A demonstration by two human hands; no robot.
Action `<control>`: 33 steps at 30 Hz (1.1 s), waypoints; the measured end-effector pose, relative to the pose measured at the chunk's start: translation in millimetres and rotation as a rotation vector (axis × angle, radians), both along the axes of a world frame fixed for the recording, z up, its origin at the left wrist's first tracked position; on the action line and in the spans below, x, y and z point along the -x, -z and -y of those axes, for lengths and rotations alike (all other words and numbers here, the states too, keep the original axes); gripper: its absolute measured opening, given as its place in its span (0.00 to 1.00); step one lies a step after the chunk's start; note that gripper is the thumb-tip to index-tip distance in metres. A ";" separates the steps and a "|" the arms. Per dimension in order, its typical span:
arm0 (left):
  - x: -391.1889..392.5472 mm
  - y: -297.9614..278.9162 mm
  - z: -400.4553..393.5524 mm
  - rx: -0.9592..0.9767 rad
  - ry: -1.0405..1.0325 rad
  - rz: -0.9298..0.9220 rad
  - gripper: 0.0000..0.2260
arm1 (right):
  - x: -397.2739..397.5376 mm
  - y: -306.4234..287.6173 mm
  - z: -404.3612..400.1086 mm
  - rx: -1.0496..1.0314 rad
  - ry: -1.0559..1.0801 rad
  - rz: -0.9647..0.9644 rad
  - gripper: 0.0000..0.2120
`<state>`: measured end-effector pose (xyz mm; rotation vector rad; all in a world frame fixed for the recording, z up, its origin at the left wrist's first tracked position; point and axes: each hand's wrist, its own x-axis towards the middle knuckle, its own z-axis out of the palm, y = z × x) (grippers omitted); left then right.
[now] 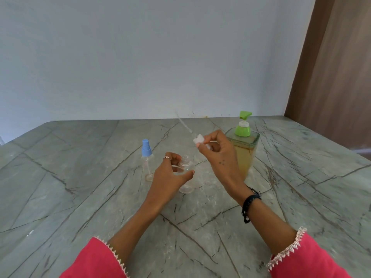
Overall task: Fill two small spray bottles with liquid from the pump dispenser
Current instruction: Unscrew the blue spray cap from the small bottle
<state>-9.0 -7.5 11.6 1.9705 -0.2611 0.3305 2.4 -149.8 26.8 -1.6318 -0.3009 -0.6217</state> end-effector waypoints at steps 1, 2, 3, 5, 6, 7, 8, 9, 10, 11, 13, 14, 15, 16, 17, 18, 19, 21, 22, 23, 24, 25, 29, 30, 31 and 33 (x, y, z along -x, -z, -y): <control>-0.7 0.5 -0.4 0.005 -0.009 0.007 0.16 | -1.5 3.3 -1.2 0.012 -0.001 -0.028 0.07; -1.6 1.1 -0.8 0.009 -0.016 0.013 0.16 | -3.2 6.0 -1.9 0.029 0.005 -0.049 0.07; -2.5 1.7 -1.1 0.010 -0.019 0.017 0.16 | -4.8 8.2 -2.3 0.046 0.011 -0.067 0.09; -3.6 2.3 -1.6 -0.004 -0.017 0.017 0.17 | -9.3 12.4 -2.2 0.045 0.014 -0.109 0.12; -3.7 2.7 -1.6 -0.008 -0.015 0.016 0.18 | -11.7 15.0 -2.0 0.029 0.005 -0.133 0.13; -3.9 3.2 -1.2 -0.007 -0.010 0.014 0.18 | -14.5 17.5 -2.0 0.014 -0.005 -0.154 0.15; -3.3 3.5 -0.5 -0.003 -0.003 0.012 0.18 | -17.0 20.0 -2.1 0.015 -0.008 -0.166 0.16; -3.1 4.1 0.5 -0.001 0.005 0.011 0.18 | -19.8 22.2 -2.3 0.033 -0.006 -0.173 0.16; -2.6 4.7 1.5 0.002 0.011 0.012 0.18 | -22.6 24.0 -2.6 0.059 -0.008 -0.179 0.17; -2.3 5.5 2.2 0.003 0.014 0.015 0.19 | -25.2 25.4 -3.0 0.084 -0.014 -0.188 0.17; -1.7 7.2 2.9 -0.007 0.015 0.024 0.20 | -30.7 27.8 -3.8 0.135 -0.022 -0.213 0.16; -1.4 7.8 3.5 -0.014 0.015 0.032 0.20 | -33.5 29.0 -3.6 0.166 -0.013 -0.223 0.15; -1.2 8.4 3.9 -0.015 0.018 0.037 0.20 | -36.5 30.3 -3.6 0.197 -0.002 -0.236 0.15; -0.9 8.8 4.2 -0.014 0.022 0.039 0.21 | -39.2 31.3 -3.8 0.221 0.005 -0.251 0.14; -0.5 8.8 4.4 -0.011 0.030 0.038 0.21 | -42.2 32.1 -4.2 0.238 0.011 -0.267 0.13; 0.2 8.8 4.2 -0.007 0.038 0.036 0.21 | -44.3 32.9 -5.0 0.252 0.014 -0.281 0.13; 0.1 8.9 4.0 -0.001 0.044 0.035 0.22 | -46.0 33.4 -6.2 0.266 0.015 -0.290 0.12; -1.5 9.8 3.9 0.017 0.051 0.039 0.24 | -48.2 34.1 -8.7 0.294 0.020 -0.294 0.11; -2.5 10.1 3.9 0.025 0.052 0.042 0.25 | -48.8 34.1 -9.7 0.303 0.025 -0.292 0.11; -3.3 10.2 3.8 0.029 0.052 0.047 0.26 | -49.4 34.0 -10.5 0.311 0.028 -0.290 0.11; -3.6 10.1 3.7 0.029 0.051 0.050 0.27 | -49.7 34.0 -11.0 0.317 0.028 -0.289 0.11; -3.5 9.8 3.5 0.029 0.051 0.053 0.27 | -49.9 34.5 -11.3 0.321 0.024 -0.290 0.11; -2.2 9.6 2.4 0.025 0.055 0.048 0.27 | -45.1 34.5 -7.8 0.339 0.012 -0.315 0.18; -2.5 9.9 2.0 0.022 0.050 0.045 0.27 | -42.4 34.3 -5.7 0.339 0.012 -0.325 0.21; -3.5 10.4 1.5 0.018 0.043 0.041 0.28 | -39.3 34.2 -3.2 0.339 0.013 -0.328 0.22; -5.5 10.7 0.6 0.001 0.025 0.029 0.28 | -31.3 34.7 2.3 0.369 0.026 -0.318 0.23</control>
